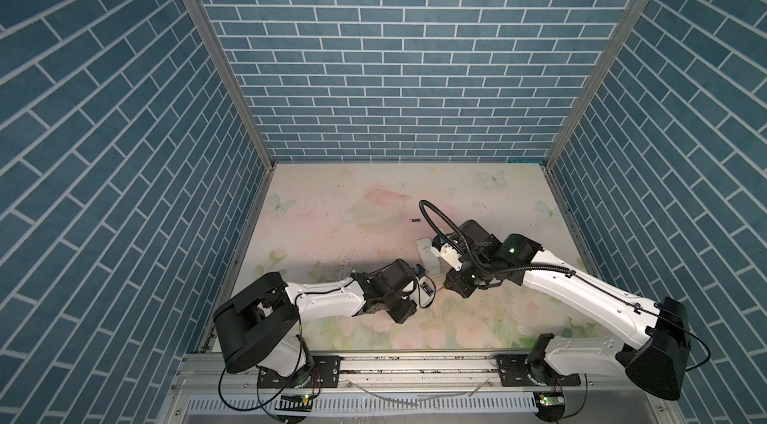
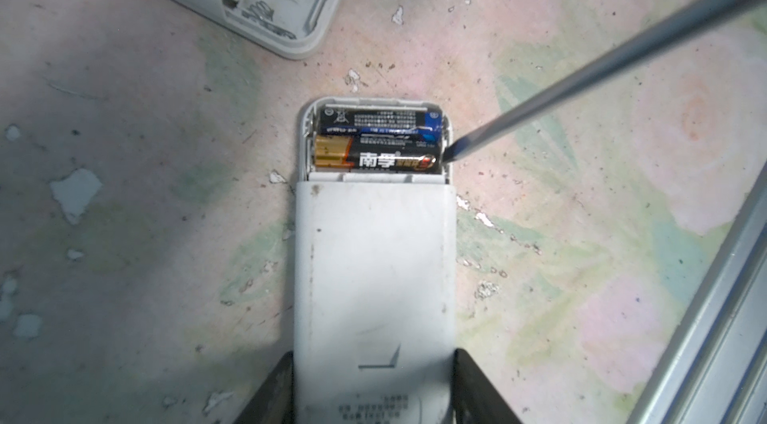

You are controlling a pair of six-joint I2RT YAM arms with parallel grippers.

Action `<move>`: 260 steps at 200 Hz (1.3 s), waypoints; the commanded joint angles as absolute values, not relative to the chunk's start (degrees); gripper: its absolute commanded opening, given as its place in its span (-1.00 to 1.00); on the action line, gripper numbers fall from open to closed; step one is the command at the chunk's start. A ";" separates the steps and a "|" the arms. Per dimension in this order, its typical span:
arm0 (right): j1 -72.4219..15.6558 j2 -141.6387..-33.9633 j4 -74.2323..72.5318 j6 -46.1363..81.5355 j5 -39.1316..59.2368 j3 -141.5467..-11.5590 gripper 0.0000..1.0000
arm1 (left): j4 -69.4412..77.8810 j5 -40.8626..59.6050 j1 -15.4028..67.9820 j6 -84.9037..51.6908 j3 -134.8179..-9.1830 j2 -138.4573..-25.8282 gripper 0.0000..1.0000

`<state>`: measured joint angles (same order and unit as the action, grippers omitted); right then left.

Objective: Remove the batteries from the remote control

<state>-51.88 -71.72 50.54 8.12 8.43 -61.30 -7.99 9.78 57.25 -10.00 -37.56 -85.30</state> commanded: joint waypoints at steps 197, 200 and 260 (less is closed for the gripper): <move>-52.18 -71.37 52.11 8.02 8.60 -60.68 -1.00 | -9.89 11.29 57.57 -10.99 -35.68 -84.55 -0.15; -52.16 -71.37 52.27 7.93 8.56 -60.77 -1.00 | -9.85 11.33 57.59 -10.96 -35.62 -84.55 -0.15; -52.01 -72.07 52.71 6.57 7.50 -61.88 -1.00 | -9.80 11.37 57.59 -10.92 -35.51 -84.40 -0.15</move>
<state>-51.88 -71.68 51.96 8.64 8.47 -60.58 -7.66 10.55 57.30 -10.70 -36.95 -84.75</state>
